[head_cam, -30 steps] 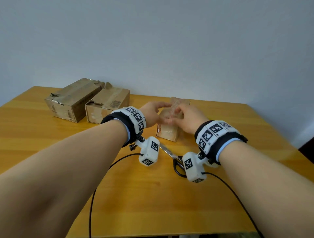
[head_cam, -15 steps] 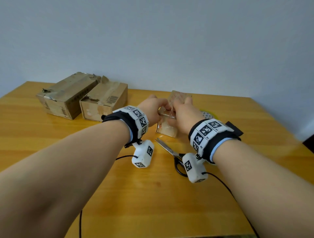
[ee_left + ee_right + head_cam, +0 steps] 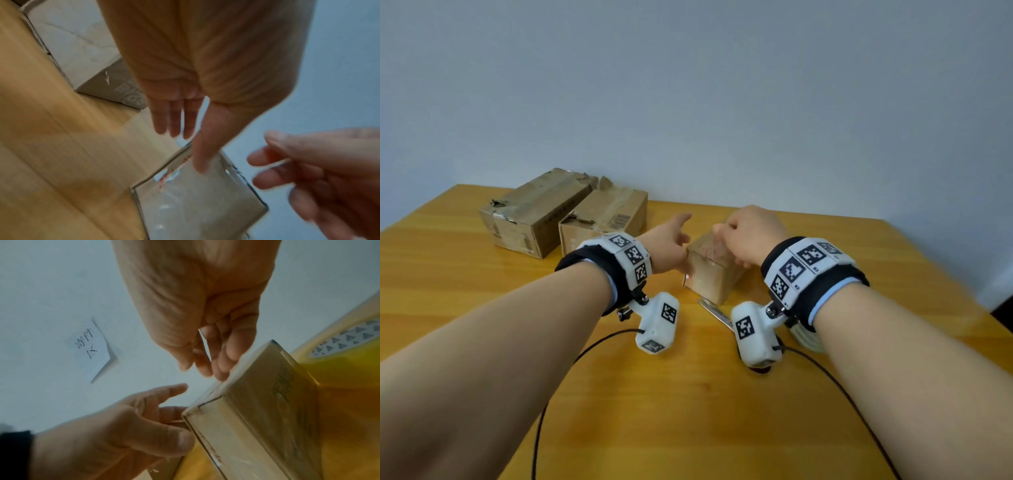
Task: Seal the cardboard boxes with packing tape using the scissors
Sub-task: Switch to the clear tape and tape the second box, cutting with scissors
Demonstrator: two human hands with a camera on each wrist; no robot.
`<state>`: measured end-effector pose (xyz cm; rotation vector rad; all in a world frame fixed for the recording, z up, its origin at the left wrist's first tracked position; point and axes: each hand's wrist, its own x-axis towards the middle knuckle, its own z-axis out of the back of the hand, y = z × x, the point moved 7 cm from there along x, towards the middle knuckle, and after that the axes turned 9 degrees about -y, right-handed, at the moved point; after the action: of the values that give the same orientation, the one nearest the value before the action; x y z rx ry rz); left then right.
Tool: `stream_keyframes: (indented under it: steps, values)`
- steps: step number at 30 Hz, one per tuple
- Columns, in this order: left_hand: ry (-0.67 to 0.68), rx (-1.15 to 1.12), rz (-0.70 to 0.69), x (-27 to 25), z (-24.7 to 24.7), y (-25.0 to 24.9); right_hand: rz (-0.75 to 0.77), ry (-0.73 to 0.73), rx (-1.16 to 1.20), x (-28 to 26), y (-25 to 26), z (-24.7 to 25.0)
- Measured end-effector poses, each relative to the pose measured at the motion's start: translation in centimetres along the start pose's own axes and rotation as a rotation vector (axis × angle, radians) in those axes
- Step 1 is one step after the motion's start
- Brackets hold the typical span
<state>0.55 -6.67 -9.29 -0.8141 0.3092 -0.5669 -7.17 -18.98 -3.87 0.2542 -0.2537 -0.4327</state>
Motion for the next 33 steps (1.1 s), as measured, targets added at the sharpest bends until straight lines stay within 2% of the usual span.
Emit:
stream_keyframes:
  steps: [3,7,11,16,21,26,33]
  values:
    - [0.034,0.030,0.065,-0.9,-1.3,-0.3,0.016,-0.092,-0.039,1.5,-0.2,-0.5]
    - [0.025,0.078,0.071,-0.7,-3.0,-1.5,-0.013,-0.090,-0.116,2.9,-0.2,-2.7]
    - [-0.001,0.000,0.084,0.8,-3.6,-1.2,-0.028,0.022,-0.166,3.6,-0.2,-5.1]
    - [-0.015,0.036,0.043,2.3,-3.5,-0.8,-0.081,0.149,-0.281,3.8,-0.9,-6.9]
    - [0.023,0.092,0.019,2.8,-2.8,-0.1,-0.079,0.029,-0.293,5.0,-1.4,-5.4]
    - [0.062,0.098,0.039,3.2,-1.7,1.5,-0.253,0.077,-0.232,6.4,-2.6,-6.8]
    - [0.188,0.149,-0.017,3.5,-1.4,1.2,-0.313,0.024,-0.198,8.1,-5.7,-5.2]
